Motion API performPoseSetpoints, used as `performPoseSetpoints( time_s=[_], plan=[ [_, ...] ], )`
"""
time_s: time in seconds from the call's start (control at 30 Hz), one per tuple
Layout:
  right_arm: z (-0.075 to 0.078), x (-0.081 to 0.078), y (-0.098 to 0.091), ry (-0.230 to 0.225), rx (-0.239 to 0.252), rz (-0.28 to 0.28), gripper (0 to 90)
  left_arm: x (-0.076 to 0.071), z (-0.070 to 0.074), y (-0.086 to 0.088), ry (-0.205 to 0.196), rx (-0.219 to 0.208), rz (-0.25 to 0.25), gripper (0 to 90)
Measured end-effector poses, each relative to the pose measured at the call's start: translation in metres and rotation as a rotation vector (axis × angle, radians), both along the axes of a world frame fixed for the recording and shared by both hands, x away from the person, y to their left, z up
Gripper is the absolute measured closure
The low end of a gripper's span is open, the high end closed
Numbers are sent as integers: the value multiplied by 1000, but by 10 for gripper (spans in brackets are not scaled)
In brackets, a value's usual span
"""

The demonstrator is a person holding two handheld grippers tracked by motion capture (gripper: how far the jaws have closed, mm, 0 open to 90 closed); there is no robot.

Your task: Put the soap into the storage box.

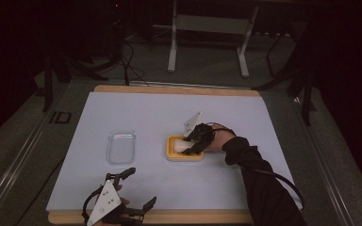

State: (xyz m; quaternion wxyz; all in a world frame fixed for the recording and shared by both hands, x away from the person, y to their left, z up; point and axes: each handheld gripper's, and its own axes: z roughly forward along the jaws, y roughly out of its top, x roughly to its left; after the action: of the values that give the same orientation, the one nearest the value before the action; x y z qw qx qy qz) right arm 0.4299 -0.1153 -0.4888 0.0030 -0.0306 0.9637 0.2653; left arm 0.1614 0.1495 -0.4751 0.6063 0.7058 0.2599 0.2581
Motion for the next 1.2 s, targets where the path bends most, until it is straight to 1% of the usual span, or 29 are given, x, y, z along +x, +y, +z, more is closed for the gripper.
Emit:
performPoseSetpoints(
  time_s=[0.03, 0.07, 0.13, 0.23, 0.33, 0.47, 0.53, 0.67, 0.73, 0.8, 0.83, 0.9, 0.97, 1.03, 1.07, 1.13, 1.17, 1.2],
  plan=[
    [-2, 1, 0, 7, 2, -3, 495, 0, 0, 0, 0, 0, -1, 0],
    [-3, 2, -1, 3, 4, -3, 495, 0, 0, 0, 0, 0, -2, 0],
    [-6, 4, -1, 2, -5, -10, 495, 0, 0, 0, 0, 2, -3, 0],
    [-10, 2, -1, -3, -24, 4, 495, 0, 0, -1, 2, 1, -5, 0],
    [-10, 4, -3, 8, -11, 4, 495, 0, 0, -1, 2, 1, -5, 0],
    [-11, 4, -2, 15, -24, 11, 492, 0, -1, -1, 3, 3, -3, 0],
    [-11, 4, -2, 27, -24, 4, 490, 0, -1, 0, 3, 6, -2, 0],
    [-10, 4, -1, 32, -37, -10, 472, 1, -1, 0, 3, 5, -1, 0],
    [-6, 5, -2, 38, -22, -12, 456, 1, -1, 0, 4, 5, -1, 0],
    [0, 5, -2, 40, 6, -23, 441, 1, -1, -1, 5, 9, -2, 0],
    [5, 4, -3, 31, 20, -23, 437, 1, -1, -1, 4, 9, -3, 0],
    [10, 5, -3, 25, 23, -36, 434, 1, -1, -1, 5, 10, -3, 0],
    [14, 4, -3, 9, 10, -42, 430, 1, -1, -1, 6, 8, -3, 0],
    [18, 3, -4, 18, 15, -43, 418, 1, -1, -1, 6, 9, -2, 0],
    [20, 2, -4, 8, 19, -53, 416, 1, -1, -1, 6, 9, -2, 0],
    [22, 2, -5, 14, 17, -72, 400, 1, -1, -1, 6, 9, 1, 0],
    [23, 1, -5, 6, 19, -85, 400, 1, -1, -1, 7, 9, 1, 0],
    [23, 1, -5, 6, 19, -85, 400, 1, -1, -1, 7, 9, 1, 0]
  ],
)
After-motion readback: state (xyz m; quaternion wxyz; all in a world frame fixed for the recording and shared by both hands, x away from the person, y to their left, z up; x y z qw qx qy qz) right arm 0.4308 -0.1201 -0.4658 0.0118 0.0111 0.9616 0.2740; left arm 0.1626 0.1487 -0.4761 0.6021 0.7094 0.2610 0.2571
